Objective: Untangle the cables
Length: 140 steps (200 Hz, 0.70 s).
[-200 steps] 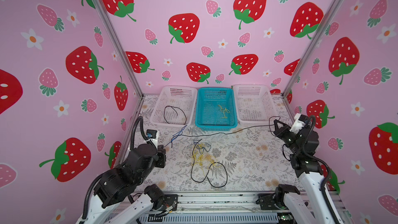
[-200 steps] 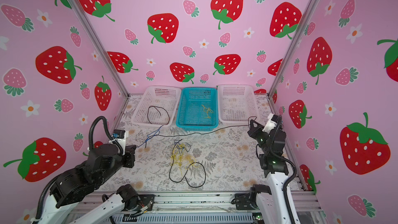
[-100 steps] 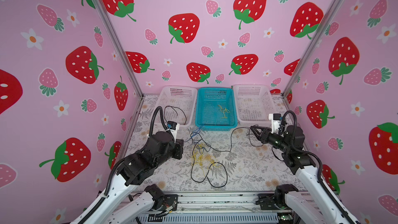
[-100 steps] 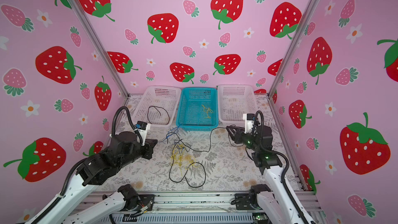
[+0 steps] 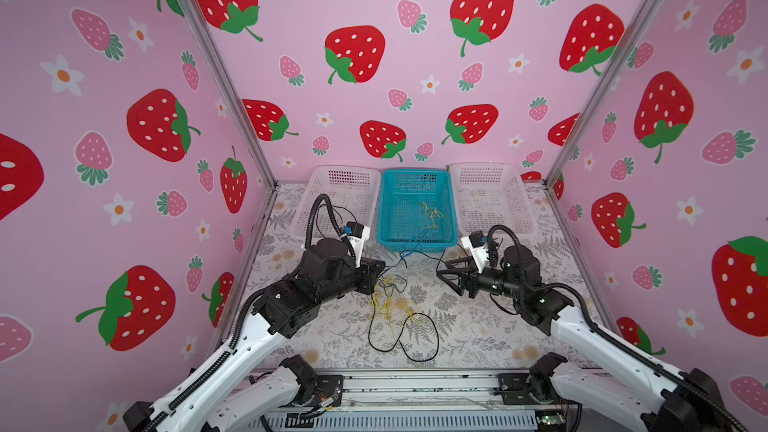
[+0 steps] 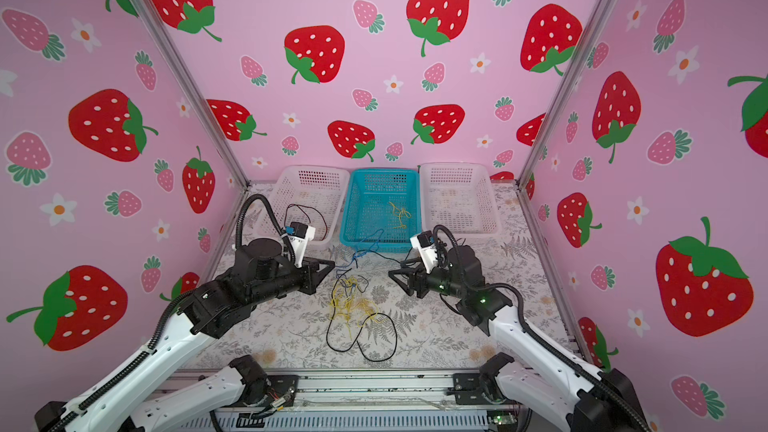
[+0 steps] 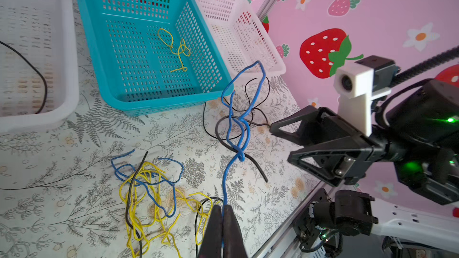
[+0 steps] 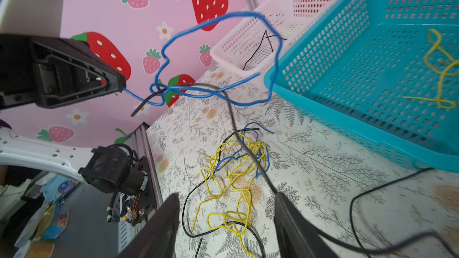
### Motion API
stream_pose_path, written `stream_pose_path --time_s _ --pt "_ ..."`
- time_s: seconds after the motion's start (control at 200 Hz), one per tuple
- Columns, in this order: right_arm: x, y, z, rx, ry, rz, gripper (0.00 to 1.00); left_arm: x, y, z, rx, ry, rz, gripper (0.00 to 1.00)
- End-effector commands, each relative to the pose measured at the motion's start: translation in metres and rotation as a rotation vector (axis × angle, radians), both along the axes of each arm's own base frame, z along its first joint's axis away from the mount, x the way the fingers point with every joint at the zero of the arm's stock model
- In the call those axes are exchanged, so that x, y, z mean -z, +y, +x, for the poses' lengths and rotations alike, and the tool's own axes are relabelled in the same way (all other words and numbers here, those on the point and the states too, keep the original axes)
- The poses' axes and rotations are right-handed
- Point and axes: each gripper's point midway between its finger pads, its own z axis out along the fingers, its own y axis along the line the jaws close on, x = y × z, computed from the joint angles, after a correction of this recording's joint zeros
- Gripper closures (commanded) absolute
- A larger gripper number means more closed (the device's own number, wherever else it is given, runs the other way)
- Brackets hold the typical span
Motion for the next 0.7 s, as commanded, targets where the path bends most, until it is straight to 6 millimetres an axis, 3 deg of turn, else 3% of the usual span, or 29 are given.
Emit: stream_pose_path --time_s 0.0,0.12,0.245,0.415,0.505,0.695 --pt "-0.024 0.015 0.016 0.037 -0.19 -0.008 0.37 -0.023 -0.007 -0.003 0.027 -0.034 -0.07 1.0" --pt "-0.027 0.021 0.022 0.072 -0.252 -0.038 0.37 -0.017 -0.002 -0.006 0.022 -0.024 -0.042 1.0" --pt "-0.043 0.023 0.008 0.026 -0.323 -0.015 0.37 -0.012 0.003 -0.007 0.01 -0.014 -0.003 1.0" --pt "-0.065 0.009 0.0 0.065 -0.399 0.019 0.38 -0.011 0.012 -0.005 -0.007 -0.024 0.058 1.0" --pt "-0.064 0.004 0.006 0.102 -0.419 -0.001 0.38 -0.014 0.011 -0.007 0.008 -0.035 0.067 1.0" --pt "-0.03 0.023 0.018 0.057 -0.396 -0.087 0.38 -0.026 0.011 -0.01 0.026 -0.058 0.049 1.0"
